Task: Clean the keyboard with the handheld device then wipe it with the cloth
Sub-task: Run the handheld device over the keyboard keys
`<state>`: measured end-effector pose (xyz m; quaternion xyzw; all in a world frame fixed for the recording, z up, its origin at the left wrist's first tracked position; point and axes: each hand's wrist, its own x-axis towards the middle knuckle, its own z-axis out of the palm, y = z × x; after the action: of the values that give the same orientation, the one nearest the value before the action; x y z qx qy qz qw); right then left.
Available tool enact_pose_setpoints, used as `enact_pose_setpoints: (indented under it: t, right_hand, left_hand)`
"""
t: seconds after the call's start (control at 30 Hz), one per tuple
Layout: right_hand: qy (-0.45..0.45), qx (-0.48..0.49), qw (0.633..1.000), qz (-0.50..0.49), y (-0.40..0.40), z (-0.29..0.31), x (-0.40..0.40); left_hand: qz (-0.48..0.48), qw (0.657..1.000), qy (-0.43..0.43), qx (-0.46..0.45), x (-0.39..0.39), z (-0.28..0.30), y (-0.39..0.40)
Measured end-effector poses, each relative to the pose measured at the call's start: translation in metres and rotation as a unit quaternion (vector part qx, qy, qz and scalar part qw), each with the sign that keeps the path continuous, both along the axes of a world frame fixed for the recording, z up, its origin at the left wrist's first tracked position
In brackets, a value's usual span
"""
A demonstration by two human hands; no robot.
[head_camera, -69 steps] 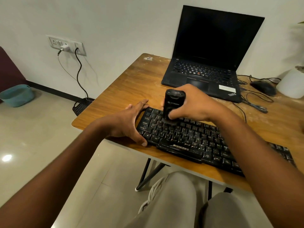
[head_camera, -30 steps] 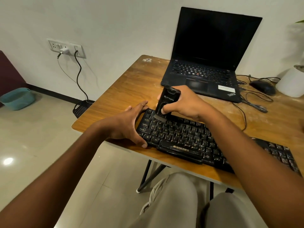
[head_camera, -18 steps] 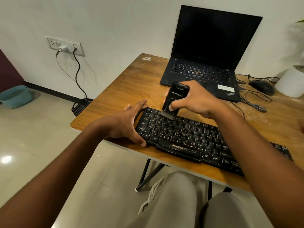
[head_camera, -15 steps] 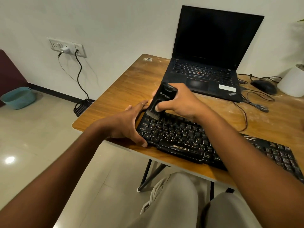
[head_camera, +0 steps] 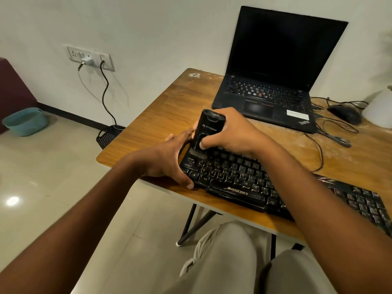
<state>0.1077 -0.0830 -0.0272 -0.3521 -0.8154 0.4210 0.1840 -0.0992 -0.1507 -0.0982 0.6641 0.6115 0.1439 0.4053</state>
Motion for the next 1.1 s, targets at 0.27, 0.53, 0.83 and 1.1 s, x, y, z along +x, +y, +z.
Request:
enact_pose_setpoints:
  t: [0.27,0.53,0.83,1.1]
  right_hand:
    - [-0.107,0.03,0.993,0.04,-0.006,-0.001,0.009]
    - [-0.032,0.08,0.996,0.017,-0.021,0.001,-0.002]
    - [-0.173,0.084,0.98,0.045,-0.012,0.01,0.034]
    - [-0.007,0.016,0.999,-0.04,-0.018,0.0,0.021]
  left_hand:
    - [-0.002,1.0,-0.013,-0.001,-0.001,-0.002,0.001]
    - [0.002,1.0,0.01,0.002,0.003,0.003,-0.001]
    - [0.005,1.0,-0.003,-0.01,0.0,0.003,-0.001]
    - [0.004,1.0,0.003,-0.006,0.002,0.005,-0.002]
